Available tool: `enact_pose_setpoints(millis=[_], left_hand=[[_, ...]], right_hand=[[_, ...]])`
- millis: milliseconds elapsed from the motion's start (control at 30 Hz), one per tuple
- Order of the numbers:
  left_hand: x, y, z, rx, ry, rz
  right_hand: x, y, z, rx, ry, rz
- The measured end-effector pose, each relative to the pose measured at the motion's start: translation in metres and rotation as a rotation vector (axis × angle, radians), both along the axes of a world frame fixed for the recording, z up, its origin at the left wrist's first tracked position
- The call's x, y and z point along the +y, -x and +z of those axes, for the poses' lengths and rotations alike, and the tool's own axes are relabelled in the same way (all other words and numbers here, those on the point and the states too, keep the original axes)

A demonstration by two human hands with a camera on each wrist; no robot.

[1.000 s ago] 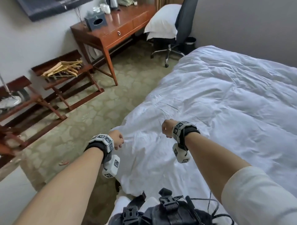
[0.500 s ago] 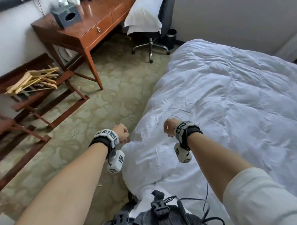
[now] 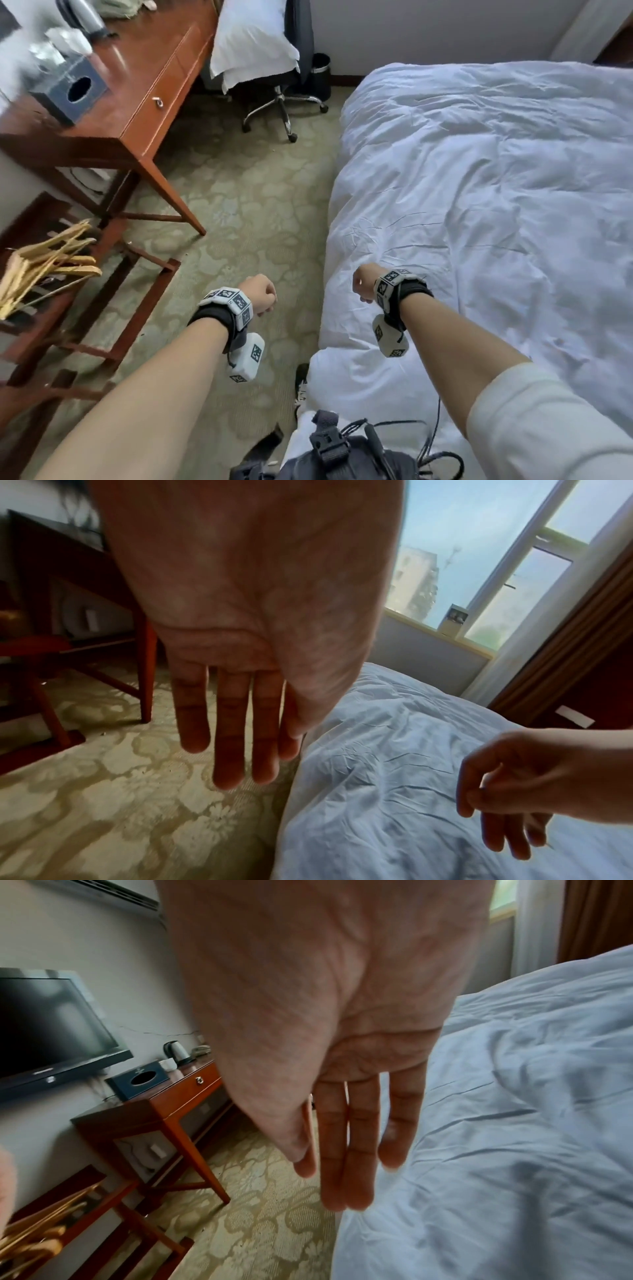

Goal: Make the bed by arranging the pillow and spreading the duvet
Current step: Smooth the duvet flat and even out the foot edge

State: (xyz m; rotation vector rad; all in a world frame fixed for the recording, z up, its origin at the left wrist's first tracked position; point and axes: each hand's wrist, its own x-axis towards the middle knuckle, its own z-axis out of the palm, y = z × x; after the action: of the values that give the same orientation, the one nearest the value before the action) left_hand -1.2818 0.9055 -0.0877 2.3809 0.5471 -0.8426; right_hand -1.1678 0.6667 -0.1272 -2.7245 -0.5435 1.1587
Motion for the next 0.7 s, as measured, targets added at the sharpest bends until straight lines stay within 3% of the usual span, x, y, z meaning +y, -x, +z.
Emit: enact_pose_setpoints(millis=[267,500,700], left_hand=[[0.090,-0.085,-0.008,0.039,-0.119,-0.245],[0.029,-0.132,-0.035,-0.042,-0.081,-0.699],[-0.025,-0.099,-0.083,-0.107,0.091,-1.115]], right_hand=[[0.051,-0.019,-0.021,0.065,-0.098,-0.205],[0.011,0.041,-0.039,0.090,-0.032,-0.593],[0.015,0.157,-0.046,0.065,0.072,-1.014]])
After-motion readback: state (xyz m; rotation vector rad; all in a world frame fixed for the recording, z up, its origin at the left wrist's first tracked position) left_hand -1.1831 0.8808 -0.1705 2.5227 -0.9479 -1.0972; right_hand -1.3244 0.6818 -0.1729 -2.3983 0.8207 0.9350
